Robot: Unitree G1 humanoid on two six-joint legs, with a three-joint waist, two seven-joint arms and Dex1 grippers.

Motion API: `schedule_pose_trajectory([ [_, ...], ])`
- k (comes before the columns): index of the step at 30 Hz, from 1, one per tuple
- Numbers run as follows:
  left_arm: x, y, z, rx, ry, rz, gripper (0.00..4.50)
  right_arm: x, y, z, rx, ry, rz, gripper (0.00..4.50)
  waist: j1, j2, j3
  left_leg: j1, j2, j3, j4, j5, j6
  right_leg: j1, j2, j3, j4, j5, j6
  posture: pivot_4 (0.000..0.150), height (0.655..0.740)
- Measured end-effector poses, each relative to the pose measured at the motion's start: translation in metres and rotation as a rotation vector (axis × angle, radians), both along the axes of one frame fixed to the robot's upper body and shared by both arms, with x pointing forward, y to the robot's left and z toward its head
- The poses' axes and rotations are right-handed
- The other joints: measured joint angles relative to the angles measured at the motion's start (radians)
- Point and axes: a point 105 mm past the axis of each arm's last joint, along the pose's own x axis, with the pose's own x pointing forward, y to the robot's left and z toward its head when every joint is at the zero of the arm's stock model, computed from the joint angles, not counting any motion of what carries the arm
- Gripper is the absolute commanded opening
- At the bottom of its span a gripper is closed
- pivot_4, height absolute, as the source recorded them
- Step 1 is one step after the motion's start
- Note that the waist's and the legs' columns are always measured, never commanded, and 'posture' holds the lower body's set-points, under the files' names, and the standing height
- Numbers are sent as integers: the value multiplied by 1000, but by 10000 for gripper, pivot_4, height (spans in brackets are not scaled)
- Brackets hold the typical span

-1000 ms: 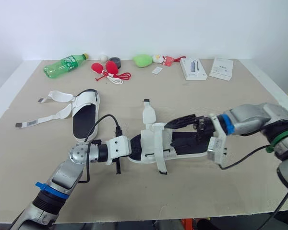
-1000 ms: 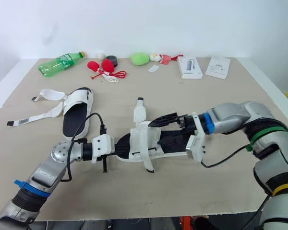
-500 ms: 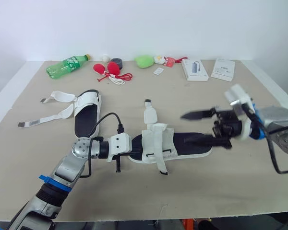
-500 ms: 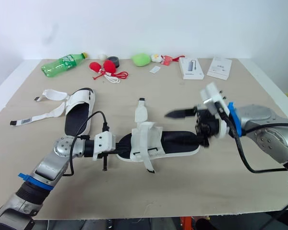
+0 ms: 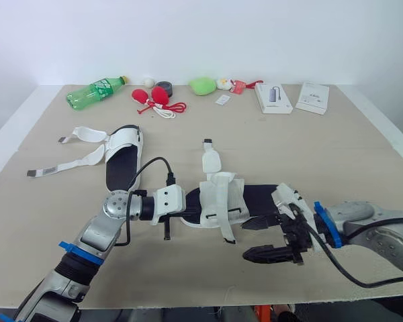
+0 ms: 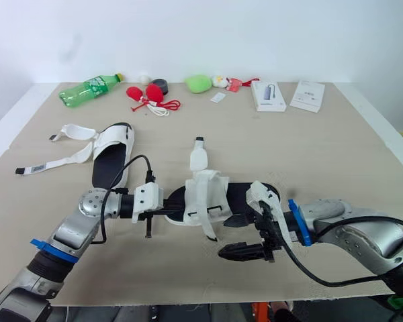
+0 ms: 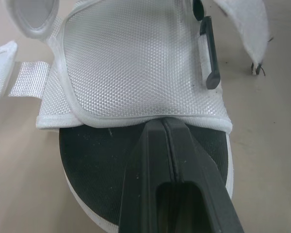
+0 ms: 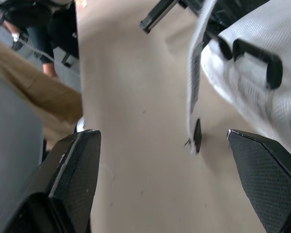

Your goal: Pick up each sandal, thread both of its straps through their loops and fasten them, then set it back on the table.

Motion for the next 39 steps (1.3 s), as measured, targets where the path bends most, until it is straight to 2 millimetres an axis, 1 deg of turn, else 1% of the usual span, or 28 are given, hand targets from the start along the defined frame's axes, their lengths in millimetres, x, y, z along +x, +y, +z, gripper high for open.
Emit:
schedule_pose_trajectory([
  [1,0,-1,0,-4,0,-1,0,1,3,-3,5,9,-13,42303,0,0,0,0,0,0,0,0,0,0,0,0,0,0,0,1500,7400],
  [3,1,-3,1,-12,-4,0,0,2,8,-8,8,29,-35,36004,1,0,0,-1,-1,0,1,0,0,0,0,0,0,0,1,1500,7400],
  [4,2,-4,1,-17,-8,9,0,3,11,-11,8,47,-56,31088,1,0,0,-1,-1,0,1,0,0,0,0,0,0,0,1,1500,7400],
  [6,5,-5,1,-24,-13,22,0,3,18,-12,19,68,-74,23117,1,-1,0,-2,-1,-1,1,0,0,0,0,0,0,1,1,1500,7400],
  [7,6,-5,2,-28,-19,28,0,3,21,-13,24,77,-92,16712,1,-1,0,-2,-1,-1,1,0,0,0,0,0,0,1,1,1500,7400],
  [9,6,-6,2,-30,-25,30,0,5,23,-15,22,90,-120,8837,1,-1,0,-2,-1,-1,1,0,0,-1,1,0,0,1,1,1500,7400],
  [10,7,-6,2,-30,-26,30,0,6,23,-15,20,93,-128,2316,1,-1,0,-3,-1,-1,1,0,0,-1,0,0,0,1,1,1500,7400],
  [11,7,-6,1,-29,-27,31,0,8,22,-16,10,95,-142,169,1,-1,0,-3,-1,-1,1,0,0,-1,0,0,0,1,1,1500,7400],
  [20,15,-6,2,-29,-44,54,0,21,16,-15,-4,124,-177,169,-1,-1,0,-3,-1,-1,1,0,0,-1,1,0,0,2,1,1500,7400],
  [23,28,-2,5,-31,-73,114,0,41,13,-6,3,115,-203,169,-5,-2,0,-3,-1,-2,2,0,0,-1,1,0,0,2,1,1500,7400],
  [24,30,-1,6,-33,-78,124,0,43,13,-5,7,120,-204,169,-5,-2,0,-3,-1,-2,1,0,0,-1,1,0,0,2,1,1500,7400],
  [26,33,0,7,-36,-86,140,0,44,14,-4,7,131,-205,169,-6,-2,0,-3,-1,-2,1,0,0,-1,1,0,0,2,1,1500,7400],
  [27,40,3,9,-36,-102,171,0,40,16,0,11,180,-167,169,-6,-2,0,-5,-1,-3,0,0,1,-2,2,0,0,1,2,1500,7400],
  [29,40,3,10,-36,-110,170,0,35,15,2,10,222,-144,169,-5,-2,0,-6,-1,-3,0,0,1,-3,2,0,0,1,2,1500,7400],
  [30,40,4,10,-34,-114,172,0,31,16,20,39,268,-108,169,-7,-1,1,-8,-1,-3,0,0,1,-5,2,1,0,2,2,1500,7400],
  [31,40,4,10,-34,-114,172,0,31,16,23,45,267,-104,169,-7,-1,1,-8,-1,-3,0,0,1,-5,3,1,0,2,2,1500,7400],
  [32,40,4,10,-34,-114,174,0,35,19,43,76,244,-87,169,-8,-1,1,-7,0,-4,1,0,2,-4,3,0,0,2,2,1500,7400],
  [34,40,3,9,-35,-113,173,0,53,22,70,125,191,-119,169,-9,-2,1,-7,1,-4,1,0,2,-5,4,0,0,4,1,1500,7400],
  [35,39,3,9,-37,-111,173,0,69,25,83,156,163,-160,169,-9,-2,1,-6,1,-4,2,0,2,-5,4,0,0,5,0,1500,7400],
  [36,39,1,9,-41,-111,169,0,75,25,86,162,157,-179,169,-9,-2,0,-6,1,-4,1,0,2,-5,4,0,0,5,0,1500,7400],
  [37,38,-1,8,-43,-107,164,0,86,25,84,160,166,-226,169,-6,-3,0,-7,1,-4,1,0,2,-5,4,0,0,5,0,1500,7400],
  [39,37,-1,7,-42,-105,165,0,93,24,76,145,194,-260,169,-4,-2,0,-9,1,-4,1,0,2,-6,4,0,0,4,1,1500,7400],
])
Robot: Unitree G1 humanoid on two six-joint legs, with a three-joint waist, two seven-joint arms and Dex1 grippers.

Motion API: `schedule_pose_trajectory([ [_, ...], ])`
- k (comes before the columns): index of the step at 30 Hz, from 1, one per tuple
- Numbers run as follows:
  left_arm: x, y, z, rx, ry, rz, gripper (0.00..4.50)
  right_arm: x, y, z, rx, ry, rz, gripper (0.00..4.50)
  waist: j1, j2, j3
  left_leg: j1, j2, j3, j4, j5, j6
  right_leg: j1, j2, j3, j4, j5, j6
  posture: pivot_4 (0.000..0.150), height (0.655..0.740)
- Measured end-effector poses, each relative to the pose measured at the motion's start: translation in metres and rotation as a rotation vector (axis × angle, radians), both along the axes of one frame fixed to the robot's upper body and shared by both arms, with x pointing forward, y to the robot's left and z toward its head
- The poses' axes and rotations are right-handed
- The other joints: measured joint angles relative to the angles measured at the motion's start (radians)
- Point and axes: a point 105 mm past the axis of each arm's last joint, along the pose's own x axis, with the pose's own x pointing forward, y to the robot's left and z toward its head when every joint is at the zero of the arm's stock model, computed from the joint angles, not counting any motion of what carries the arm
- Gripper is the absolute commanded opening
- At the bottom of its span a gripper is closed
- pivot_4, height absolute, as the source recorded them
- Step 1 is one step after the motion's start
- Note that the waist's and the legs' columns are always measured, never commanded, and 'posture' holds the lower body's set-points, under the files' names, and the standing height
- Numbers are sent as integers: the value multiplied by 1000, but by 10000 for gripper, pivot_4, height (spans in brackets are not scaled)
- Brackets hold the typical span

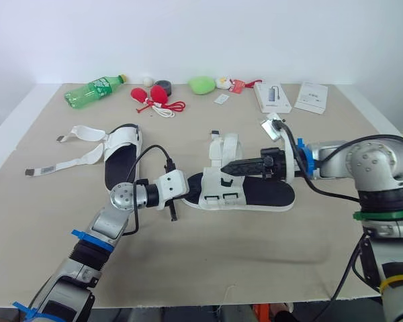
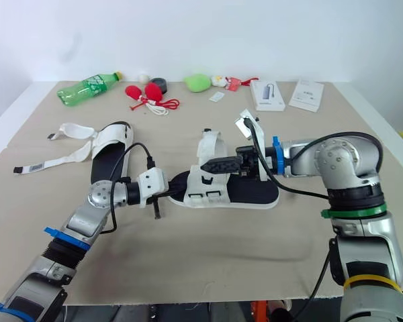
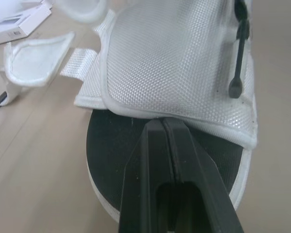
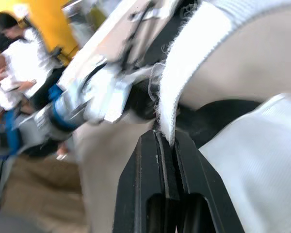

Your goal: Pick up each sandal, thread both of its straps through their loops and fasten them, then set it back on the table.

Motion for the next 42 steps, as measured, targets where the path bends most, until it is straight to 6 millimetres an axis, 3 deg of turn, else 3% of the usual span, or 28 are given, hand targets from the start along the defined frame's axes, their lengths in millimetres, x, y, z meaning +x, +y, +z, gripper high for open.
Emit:
schedule_pose_trajectory([
  [2,-1,-2,1,-5,-4,-5,0,8,-4,-17,-50,64,-50,169,0,0,0,-3,0,0,0,0,0,-2,0,0,-1,0,0,1500,7400],
  [7,-2,-1,1,-10,-4,1,0,3,-6,-25,-82,143,-49,169,0,0,0,-4,-1,-1,-1,-1,2,-2,0,-1,-1,1,3,1500,7400],
  [15,-3,-1,-1,-15,-5,14,0,4,-10,-19,-54,252,-87,169,-2,0,0,-3,0,-1,0,-1,2,-1,0,-1,-1,-1,1,1500,7400],
  [29,-4,-1,-1,-7,-6,19,0,8,-14,-27,-1,359,-138,169,-2,0,0,-3,-1,-1,0,-1,2,-1,0,0,-1,-1,2,1500,7400],
  [42,-4,-2,-1,-3,-11,19,0,2,-17,-20,42,387,-134,169,-2,0,0,-3,0,-1,0,-1,2,-1,0,0,-1,-2,2,1500,7400],
])
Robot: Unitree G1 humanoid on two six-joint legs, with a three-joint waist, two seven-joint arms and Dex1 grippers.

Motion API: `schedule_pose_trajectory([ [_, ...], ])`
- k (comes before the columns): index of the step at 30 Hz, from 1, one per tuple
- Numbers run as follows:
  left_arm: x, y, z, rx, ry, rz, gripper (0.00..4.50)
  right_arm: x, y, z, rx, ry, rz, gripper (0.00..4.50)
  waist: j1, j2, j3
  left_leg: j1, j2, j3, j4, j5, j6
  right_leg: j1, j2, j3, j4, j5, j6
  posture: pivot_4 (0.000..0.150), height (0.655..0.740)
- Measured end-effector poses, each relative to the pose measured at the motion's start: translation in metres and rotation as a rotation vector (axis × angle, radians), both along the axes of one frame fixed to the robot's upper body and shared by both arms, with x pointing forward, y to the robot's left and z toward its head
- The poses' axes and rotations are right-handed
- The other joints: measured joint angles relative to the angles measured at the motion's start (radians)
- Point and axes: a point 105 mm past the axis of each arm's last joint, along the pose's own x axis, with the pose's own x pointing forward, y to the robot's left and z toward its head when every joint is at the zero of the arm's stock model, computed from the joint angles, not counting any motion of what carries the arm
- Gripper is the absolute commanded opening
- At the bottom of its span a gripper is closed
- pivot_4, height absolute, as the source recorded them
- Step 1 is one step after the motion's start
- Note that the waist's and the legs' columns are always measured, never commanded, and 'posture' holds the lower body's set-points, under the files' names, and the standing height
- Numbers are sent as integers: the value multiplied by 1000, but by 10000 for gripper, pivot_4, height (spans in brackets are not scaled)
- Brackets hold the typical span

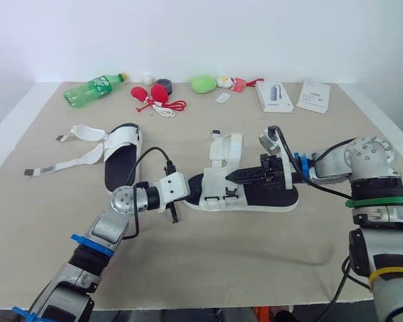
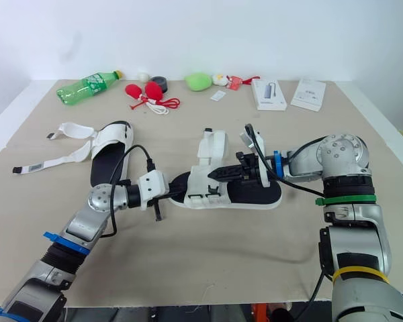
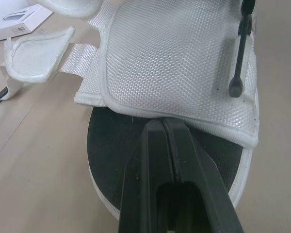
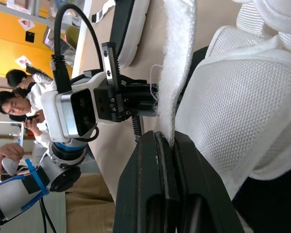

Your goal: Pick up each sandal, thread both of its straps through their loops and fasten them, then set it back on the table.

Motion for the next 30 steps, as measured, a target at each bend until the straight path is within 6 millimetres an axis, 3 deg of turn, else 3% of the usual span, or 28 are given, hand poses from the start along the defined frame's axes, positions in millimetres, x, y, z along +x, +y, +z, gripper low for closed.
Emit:
schedule_pose_trajectory([
  [5,0,-1,0,-1,-1,0,0,-2,-2,-9,-10,26,-15,169,-1,0,0,0,0,0,0,0,0,0,0,0,0,0,0,1500,7400],
  [30,3,-5,-1,-1,-7,-2,0,-19,9,-4,-144,-157,72,169,-1,0,0,0,0,0,0,0,0,0,0,0,0,0,0,1500,7400],
])
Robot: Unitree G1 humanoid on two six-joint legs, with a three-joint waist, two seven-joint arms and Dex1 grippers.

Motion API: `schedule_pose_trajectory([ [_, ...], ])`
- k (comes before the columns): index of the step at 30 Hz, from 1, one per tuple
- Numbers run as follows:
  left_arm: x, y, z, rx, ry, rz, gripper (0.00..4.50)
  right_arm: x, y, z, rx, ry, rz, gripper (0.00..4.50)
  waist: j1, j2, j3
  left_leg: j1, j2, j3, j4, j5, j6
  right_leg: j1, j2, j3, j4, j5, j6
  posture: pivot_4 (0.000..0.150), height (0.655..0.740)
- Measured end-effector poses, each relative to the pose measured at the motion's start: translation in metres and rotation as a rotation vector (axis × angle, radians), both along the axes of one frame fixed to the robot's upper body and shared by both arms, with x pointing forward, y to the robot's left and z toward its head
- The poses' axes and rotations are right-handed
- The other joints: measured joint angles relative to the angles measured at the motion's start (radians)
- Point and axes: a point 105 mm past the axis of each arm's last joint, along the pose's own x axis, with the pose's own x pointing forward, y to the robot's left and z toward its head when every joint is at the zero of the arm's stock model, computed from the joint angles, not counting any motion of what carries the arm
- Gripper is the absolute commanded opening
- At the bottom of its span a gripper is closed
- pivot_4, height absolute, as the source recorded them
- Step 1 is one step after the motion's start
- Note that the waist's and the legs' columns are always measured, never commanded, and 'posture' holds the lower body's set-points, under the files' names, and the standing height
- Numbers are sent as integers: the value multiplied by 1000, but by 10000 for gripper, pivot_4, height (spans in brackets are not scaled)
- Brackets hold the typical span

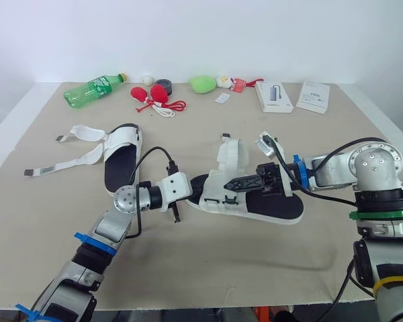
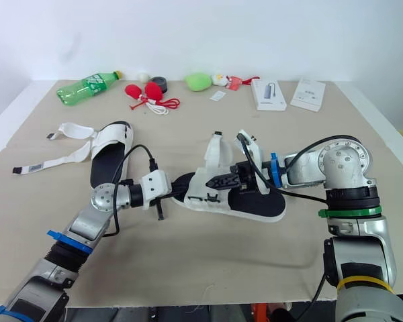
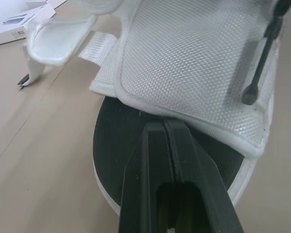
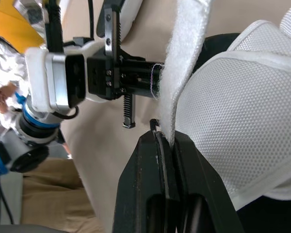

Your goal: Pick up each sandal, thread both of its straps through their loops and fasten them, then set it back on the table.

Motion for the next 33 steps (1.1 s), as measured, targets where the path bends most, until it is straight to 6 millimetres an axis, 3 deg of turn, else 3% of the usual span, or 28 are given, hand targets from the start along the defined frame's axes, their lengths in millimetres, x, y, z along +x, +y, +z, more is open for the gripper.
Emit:
schedule_pose_trajectory([
  [2,0,-1,0,-3,-1,-2,0,-1,-3,-10,-43,-3,-12,169,1,0,0,0,0,0,0,0,0,0,0,0,0,0,0,1500,7400],
  [9,0,-2,1,-3,-1,-4,0,-1,-5,-12,-68,-37,-13,169,1,0,0,0,0,0,0,0,0,0,0,0,0,0,0,1500,7400],
  [10,0,-2,0,-2,-1,-4,0,-1,-4,-11,-64,-42,-7,5707,1,0,0,0,0,0,0,0,0,0,0,0,0,0,0,1500,7400],
  [12,1,-1,0,-1,1,-2,0,-3,-3,-10,-54,-38,7,8853,1,0,0,0,0,0,0,0,0,0,0,0,0,0,0,1500,7400],
  [13,1,-1,0,-1,2,-1,0,-4,-3,-10,-52,-36,11,14360,1,0,0,0,0,0,0,0,0,0,0,0,0,0,0,1500,7400],
  [15,1,-1,0,-1,1,-1,0,-6,-1,-7,-42,-47,34,20203,1,0,0,0,0,0,0,0,0,0,0,0,0,0,0,1500,7400],
  [16,1,-1,0,-1,1,-1,0,-6,0,-5,-39,-62,38,25238,1,0,0,0,0,0,0,0,0,0,0,0,0,0,0,1500,7400],
  [20,1,-1,0,0,2,0,0,-2,1,1,-34,-111,37,25238,1,0,0,0,0,0,0,0,0,0,0,0,0,0,0,1500,7400],
  [26,2,-1,0,1,0,-2,0,22,-2,22,-29,-216,-32,25238,1,0,0,0,0,0,0,0,0,0,0,0,-1,1,0,1500,7400],
  [29,2,-1,0,1,-1,-3,0,30,-6,18,-36,-216,-68,16941,2,0,0,0,0,1,0,0,0,0,0,0,-1,1,0,1500,7400],
  [31,2,-2,0,1,-2,-3,0,33,-7,16,-41,-219,-81,6718,2,0,0,0,0,0,0,0,0,0,0,0,-1,1,0,1500,7400],
  [33,2,-2,0,2,-2,-3,0,33,-7,17,-40,-221,-78,651,2,0,0,0,0,0,0,0,0,0,0,0,-1,1,0,1500,7400],
])
